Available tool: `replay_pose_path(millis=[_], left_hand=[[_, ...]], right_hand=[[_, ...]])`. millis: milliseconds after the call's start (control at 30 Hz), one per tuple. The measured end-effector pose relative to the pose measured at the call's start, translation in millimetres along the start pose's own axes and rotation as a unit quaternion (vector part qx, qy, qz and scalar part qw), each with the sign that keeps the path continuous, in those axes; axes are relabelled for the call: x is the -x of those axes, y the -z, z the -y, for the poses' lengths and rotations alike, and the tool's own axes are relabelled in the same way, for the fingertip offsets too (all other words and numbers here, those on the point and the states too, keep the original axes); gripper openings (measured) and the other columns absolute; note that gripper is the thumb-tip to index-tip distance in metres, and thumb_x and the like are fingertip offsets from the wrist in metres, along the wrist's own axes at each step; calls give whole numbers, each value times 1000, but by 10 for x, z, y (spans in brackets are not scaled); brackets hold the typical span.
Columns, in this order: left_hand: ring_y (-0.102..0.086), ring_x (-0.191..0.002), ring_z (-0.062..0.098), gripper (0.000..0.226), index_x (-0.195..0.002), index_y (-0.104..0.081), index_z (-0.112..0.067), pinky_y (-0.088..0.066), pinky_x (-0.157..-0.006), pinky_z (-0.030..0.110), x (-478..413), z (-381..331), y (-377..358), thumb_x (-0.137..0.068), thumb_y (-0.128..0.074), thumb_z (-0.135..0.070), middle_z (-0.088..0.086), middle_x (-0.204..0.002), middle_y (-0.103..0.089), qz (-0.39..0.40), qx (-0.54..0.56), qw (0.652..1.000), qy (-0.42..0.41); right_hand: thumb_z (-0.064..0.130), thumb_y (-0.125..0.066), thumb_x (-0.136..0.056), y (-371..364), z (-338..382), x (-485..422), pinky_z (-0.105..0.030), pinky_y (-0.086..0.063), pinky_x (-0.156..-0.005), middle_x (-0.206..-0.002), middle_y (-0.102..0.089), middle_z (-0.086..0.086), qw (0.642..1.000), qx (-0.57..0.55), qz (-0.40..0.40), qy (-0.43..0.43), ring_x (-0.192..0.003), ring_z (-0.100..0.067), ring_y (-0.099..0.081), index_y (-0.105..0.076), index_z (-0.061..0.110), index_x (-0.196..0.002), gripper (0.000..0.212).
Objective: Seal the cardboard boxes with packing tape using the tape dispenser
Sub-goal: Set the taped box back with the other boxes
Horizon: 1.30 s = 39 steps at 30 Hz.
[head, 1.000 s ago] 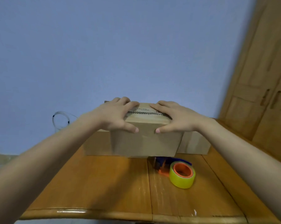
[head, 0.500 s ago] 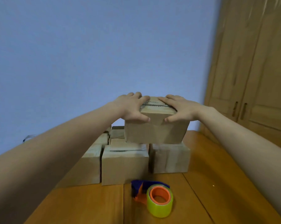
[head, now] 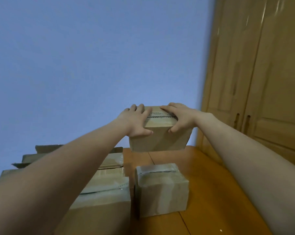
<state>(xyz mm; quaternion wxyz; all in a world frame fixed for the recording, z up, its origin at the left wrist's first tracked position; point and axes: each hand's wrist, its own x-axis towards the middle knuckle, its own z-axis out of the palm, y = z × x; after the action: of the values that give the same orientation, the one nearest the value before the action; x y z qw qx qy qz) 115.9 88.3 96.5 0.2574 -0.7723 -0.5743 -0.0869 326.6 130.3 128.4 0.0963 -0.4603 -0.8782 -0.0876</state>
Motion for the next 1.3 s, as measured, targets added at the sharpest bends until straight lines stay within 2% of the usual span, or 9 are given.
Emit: replay_pose_path(millis=[100, 300, 500, 633, 767, 900, 1067, 1200, 1300], left_hand=[[-29, -130, 33, 93, -151, -7, -20, -35, -101, 43, -156, 10, -332, -83, -47, -69, 11, -147, -24, 14, -3, 1000, 4], [-27, -133, 35, 96, -152, -5, -19, -35, -101, 43, -379, 2, -935, -83, -50, -69, 13, -149, -22, 53, -4, 998, 14], [-30, -131, 32, 95, -151, -9, -21, -41, -92, 42, -521, -20, -1401, -82, -53, -69, 10, -147, -26, 121, 22, 992, 13], [-32, -130, 33, 92, -150, -13, -21, -39, -89, 41, -569, -35, -1671, -82, -54, -67, 10, -146, -28, 157, 42, 987, 16], [-31, -134, 34, 94, -152, -13, -21, -36, -100, 43, -550, -76, -1944, -82, -54, -68, 11, -150, -27, 219, 62, 974, 15], [1, -148, 32, 95, -154, 6, -21, -6, -119, 43, -475, -113, -2200, -89, -43, -68, 11, -162, 6, 296, 94, 950, 33], [7, -149, 28, 93, -154, 8, -19, -3, -120, 41, -441, -122, -2209, -91, -43, -64, 12, -161, 12, 293, 108, 950, 33], [-1, -149, 23, 87, -155, 2, -19, -6, -120, 42, -413, -135, -2144, -93, -37, -65, 7, -162, 3, 267, 69, 961, 7], [-8, -149, 22, 80, -155, -6, -18, -8, -119, 43, -351, -124, -1997, -95, -35, -62, 4, -162, -8, 243, 72, 967, -10]], right_hand=[[46, -77, -66, -309, -145, -194, -45, -39, -102, -136, -33, 9, 1000, 4, -8, -6, -132, -15, -24, -17, 37, -148, 101], [45, -77, -66, -913, -367, -534, -44, -35, -105, -143, -28, 4, 1000, 19, 3, 3, -135, -19, -22, -14, 35, -149, 104], [41, -77, -69, -1382, -538, -760, -45, -29, -111, -145, -26, 4, 996, -25, 81, -8, -136, -19, -19, -11, 34, -150, 105], [43, -79, -60, -1681, -585, -900, -43, -27, -112, -141, -29, 1, 991, -50, 123, -18, -134, -20, -21, -13, 31, -150, 112], [42, -79, -62, -1963, -572, -970, -39, -29, -111, -143, -31, 4, 975, -80, 204, -38, -135, -20, -28, -14, 32, -151, 111], [42, -64, -79, -2244, -433, -1009, -46, -9, -117, -160, 3, -7, 962, -44, 263, -66, -146, -30, 0, 0, 32, -152, 98], [39, -56, -87, -2281, -325, -933, -56, -1, -113, -159, 15, -2, 966, -55, 236, -89, -146, -23, 10, 4, 33, -152, 89], [36, -54, -89, -2204, -277, -862, -53, -7, -116, -160, 6, -3, 968, -50, 232, -83, -147, -22, 2, -1, 27, -153, 83], [33, -57, -87, -2042, -249, -797, -45, -29, -111, -151, -32, -5, 969, -91, 216, -78, -136, -26, -32, -26, 26, -148, 68]])
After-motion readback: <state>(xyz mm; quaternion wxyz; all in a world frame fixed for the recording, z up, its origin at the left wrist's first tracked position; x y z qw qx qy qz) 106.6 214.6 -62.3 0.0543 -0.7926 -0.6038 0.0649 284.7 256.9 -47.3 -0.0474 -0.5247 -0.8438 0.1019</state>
